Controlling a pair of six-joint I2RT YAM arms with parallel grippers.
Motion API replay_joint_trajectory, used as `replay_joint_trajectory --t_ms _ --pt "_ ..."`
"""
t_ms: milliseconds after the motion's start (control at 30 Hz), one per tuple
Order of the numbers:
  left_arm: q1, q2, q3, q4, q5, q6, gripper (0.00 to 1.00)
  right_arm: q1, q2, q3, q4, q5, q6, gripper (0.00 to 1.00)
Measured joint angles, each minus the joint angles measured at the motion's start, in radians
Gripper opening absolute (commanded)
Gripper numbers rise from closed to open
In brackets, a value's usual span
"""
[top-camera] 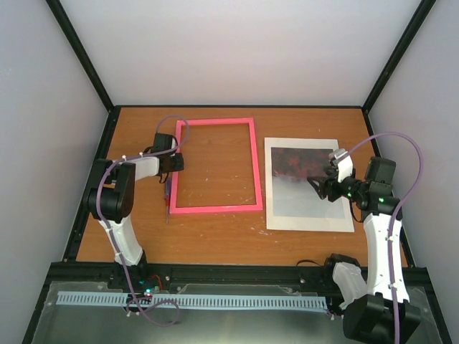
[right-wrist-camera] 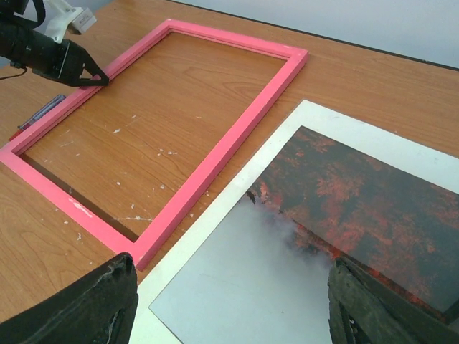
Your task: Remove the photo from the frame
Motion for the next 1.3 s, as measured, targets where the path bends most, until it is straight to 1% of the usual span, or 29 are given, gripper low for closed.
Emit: replay_joint_trajectory --t_ms 100,167,233,400,500,567,900,1000,1167,1300 --pt "0.018 0.021 0.009 0.000 0.014 0.011 0.03 0.000 0.003 0.000 0.000 0.000 0.000 0.71" --pt "0.034 0.021 0.012 -0.002 0.019 0.018 0.09 0.000 0.003 0.000 0.000 0.000 -0.001 0.71" --pt "0.052 0.026 0.017 -0.007 0.019 0.021 0.17 0.000 0.005 0.000 0.000 0.000 -0.001 0.71" --pt "0.068 0.031 0.028 -0.014 0.019 0.023 0.26 0.000 0.012 0.000 0.000 0.000 -0.002 0.71" --pt "0.068 0.031 0.028 -0.014 0.021 0.021 0.36 0.000 0.014 0.000 0.000 0.000 -0.004 0.71" --pt "0.068 0.031 0.028 -0.009 0.024 0.016 0.40 0.000 0.016 0.000 0.000 0.000 -0.005 0.71" --pt "0.068 0.005 0.028 0.005 0.024 0.002 0.45 0.000 0.022 0.000 0.000 0.000 -0.005 0.71" --pt "0.068 -0.034 0.028 0.006 0.017 -0.006 0.48 0.000 0.023 0.000 0.000 0.000 -0.005 0.71" --pt "0.067 -0.090 0.029 -0.007 -0.006 -0.041 0.48 0.000 0.032 0.000 0.000 0.000 -0.013 0.72" --pt "0.044 -0.174 0.027 -0.040 -0.010 -0.075 0.50 0.000 0.039 -0.002 0.000 -0.005 -0.034 0.73"
